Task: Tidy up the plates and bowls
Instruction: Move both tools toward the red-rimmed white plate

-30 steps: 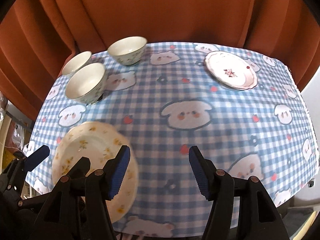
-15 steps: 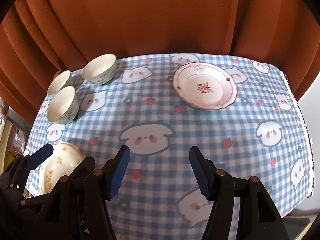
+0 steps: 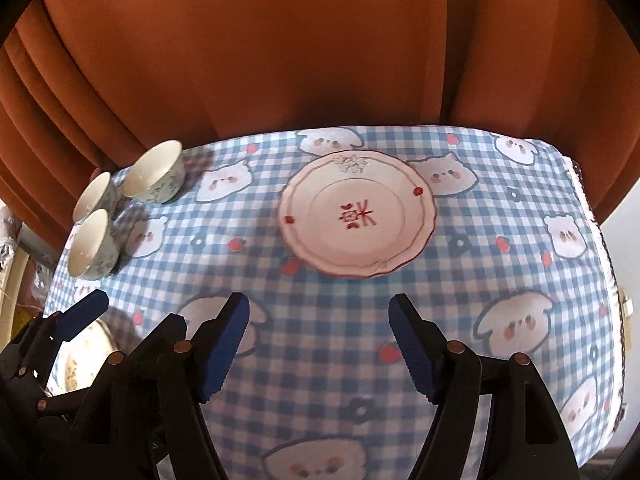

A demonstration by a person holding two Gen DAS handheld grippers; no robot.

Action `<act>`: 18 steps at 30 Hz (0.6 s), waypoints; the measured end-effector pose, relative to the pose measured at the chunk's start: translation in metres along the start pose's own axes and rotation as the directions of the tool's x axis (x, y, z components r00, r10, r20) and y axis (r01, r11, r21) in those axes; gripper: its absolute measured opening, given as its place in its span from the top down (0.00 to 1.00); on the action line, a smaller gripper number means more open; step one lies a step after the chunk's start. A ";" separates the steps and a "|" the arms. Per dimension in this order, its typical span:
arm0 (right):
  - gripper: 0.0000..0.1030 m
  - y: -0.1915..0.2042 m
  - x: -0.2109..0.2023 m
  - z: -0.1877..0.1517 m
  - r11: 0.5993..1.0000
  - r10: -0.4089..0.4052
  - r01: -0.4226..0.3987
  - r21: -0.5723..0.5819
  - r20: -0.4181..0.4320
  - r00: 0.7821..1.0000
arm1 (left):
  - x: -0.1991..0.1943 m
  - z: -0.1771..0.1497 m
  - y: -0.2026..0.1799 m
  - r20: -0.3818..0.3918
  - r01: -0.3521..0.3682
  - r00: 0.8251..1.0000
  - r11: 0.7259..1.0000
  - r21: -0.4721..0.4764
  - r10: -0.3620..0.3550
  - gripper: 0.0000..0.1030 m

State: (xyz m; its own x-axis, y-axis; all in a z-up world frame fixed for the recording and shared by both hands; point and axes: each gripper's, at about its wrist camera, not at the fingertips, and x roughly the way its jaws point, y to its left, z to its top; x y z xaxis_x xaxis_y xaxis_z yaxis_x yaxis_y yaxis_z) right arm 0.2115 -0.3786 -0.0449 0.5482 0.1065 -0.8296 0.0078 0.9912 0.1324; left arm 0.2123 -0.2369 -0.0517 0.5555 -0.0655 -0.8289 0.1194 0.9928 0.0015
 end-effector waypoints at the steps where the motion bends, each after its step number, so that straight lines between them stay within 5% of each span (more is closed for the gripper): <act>1: 0.27 -0.004 0.002 0.003 1.000 -0.005 0.005 -0.004 0.001 1.000 | 0.006 0.004 -0.005 -0.004 0.006 1.000 1.000 -0.009 -0.006 0.21; 18: 0.27 -0.064 0.065 0.068 0.998 -0.041 0.040 0.051 0.025 0.999 | 0.077 0.066 -0.050 0.006 -0.031 1.000 0.999 0.032 0.030 0.29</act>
State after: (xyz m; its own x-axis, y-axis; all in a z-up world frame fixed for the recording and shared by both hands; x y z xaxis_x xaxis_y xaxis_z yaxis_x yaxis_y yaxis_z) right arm 0.3034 -0.4400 -0.0708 0.5683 0.0634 -0.8204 0.0724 0.9893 0.1266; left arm 0.3032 -0.2979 -0.0789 0.5639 -0.0359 -0.8251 0.1289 0.9906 0.0450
